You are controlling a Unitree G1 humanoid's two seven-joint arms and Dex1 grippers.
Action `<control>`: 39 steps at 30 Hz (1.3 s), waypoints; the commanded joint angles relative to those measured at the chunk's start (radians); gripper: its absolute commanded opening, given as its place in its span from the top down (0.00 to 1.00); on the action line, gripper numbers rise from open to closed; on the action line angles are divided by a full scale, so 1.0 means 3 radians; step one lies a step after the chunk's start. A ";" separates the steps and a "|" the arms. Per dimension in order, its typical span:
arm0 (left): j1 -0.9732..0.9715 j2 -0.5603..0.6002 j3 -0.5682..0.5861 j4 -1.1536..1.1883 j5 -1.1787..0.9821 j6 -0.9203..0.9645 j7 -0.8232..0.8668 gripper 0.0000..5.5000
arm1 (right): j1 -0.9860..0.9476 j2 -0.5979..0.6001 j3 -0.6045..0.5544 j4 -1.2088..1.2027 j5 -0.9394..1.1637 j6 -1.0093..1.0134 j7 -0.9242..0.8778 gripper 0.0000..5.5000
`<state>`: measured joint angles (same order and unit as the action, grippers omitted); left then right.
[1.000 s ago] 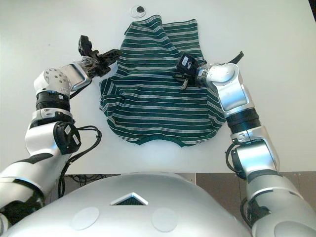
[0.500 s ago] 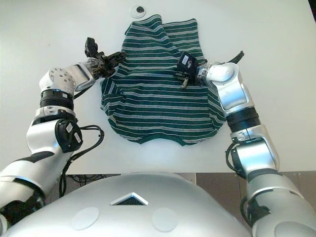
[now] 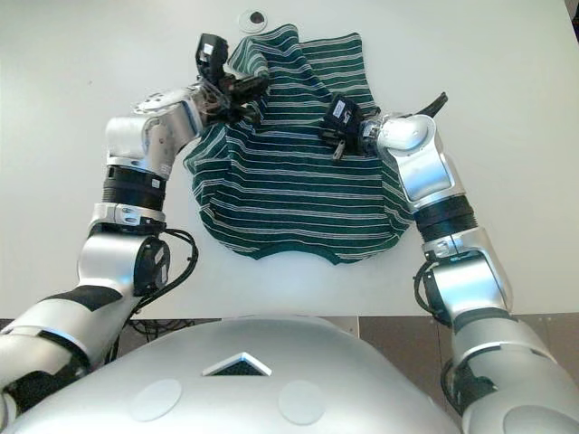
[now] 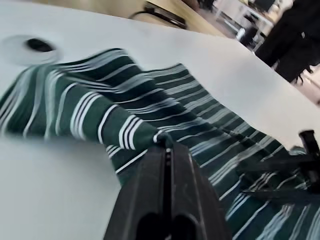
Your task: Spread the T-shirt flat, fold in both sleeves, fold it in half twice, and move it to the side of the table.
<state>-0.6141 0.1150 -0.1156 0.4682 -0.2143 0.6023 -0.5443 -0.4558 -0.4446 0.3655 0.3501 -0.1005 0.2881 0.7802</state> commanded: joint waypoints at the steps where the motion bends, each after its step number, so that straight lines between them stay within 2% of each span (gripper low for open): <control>1: 0.0115 -0.0109 -0.0618 0.0014 0.0433 -0.0071 -0.0002 0.99 | 0.0250 -0.0060 0.0207 0.0079 -0.0185 0.0229 0.0077 0.82; 6: 0.0207 -0.0098 -0.0519 -0.0211 0.0341 0.0091 -0.0044 0.84 | 0.0284 -0.0056 0.0218 0.0037 -0.0198 0.0260 0.0071 0.82; 10: 0.0152 0.0009 0.0203 -0.0744 -0.0347 0.0560 -0.0224 0.84 | 0.0313 -0.0081 0.0245 0.0003 -0.0203 0.0304 0.0116 0.82; 13: -0.0014 0.0186 0.0556 -0.0709 -0.0552 0.0716 -0.0184 0.84 | 0.0339 -0.0118 0.0281 -0.0006 -0.0215 0.0306 0.0155 0.82; 14: -0.0075 0.0240 0.0588 -0.0586 -0.0528 0.0688 -0.0168 0.84 | 0.0342 -0.0121 0.0284 -0.0008 -0.0216 0.0306 0.0156 0.82; 17: -0.0287 0.0312 0.0535 0.0012 -0.0359 0.0432 -0.0165 0.93 | 0.0311 -0.0108 0.0288 0.0017 -0.0218 0.0295 0.0157 0.82; 20: -0.0675 0.0254 0.0681 0.0996 -0.0342 0.0099 -0.0182 0.99 | 0.0272 -0.0094 0.0312 0.0021 -0.0228 0.0286 0.0178 0.82; 23: -0.0981 0.0241 0.0773 0.1855 -0.0273 -0.0154 -0.0075 0.99 | 0.0254 -0.0083 0.0343 0.0007 -0.0239 0.0283 0.0205 0.82; 26: -0.1050 0.0293 0.0699 0.2476 0.0001 -0.0375 0.0270 0.99 | 0.0245 -0.0070 0.0354 -0.0024 -0.0243 0.0281 0.0208 0.82; 34: -0.0972 0.0482 0.0623 0.2809 0.0373 -0.0693 0.0406 0.99 | 0.0307 -0.0065 0.0363 -0.0127 -0.0259 0.0298 0.0201 0.82; 39: -0.1134 0.0490 0.0915 0.2744 0.0117 -0.0697 -0.0063 0.99 | 0.0340 -0.0070 0.0364 -0.0166 -0.0254 0.0313 0.0202 0.82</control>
<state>-0.9360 0.2725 0.1232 1.2926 -0.1414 0.3724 -0.5053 -0.4318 -0.4510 0.4257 0.2603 -0.1504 0.3216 0.8042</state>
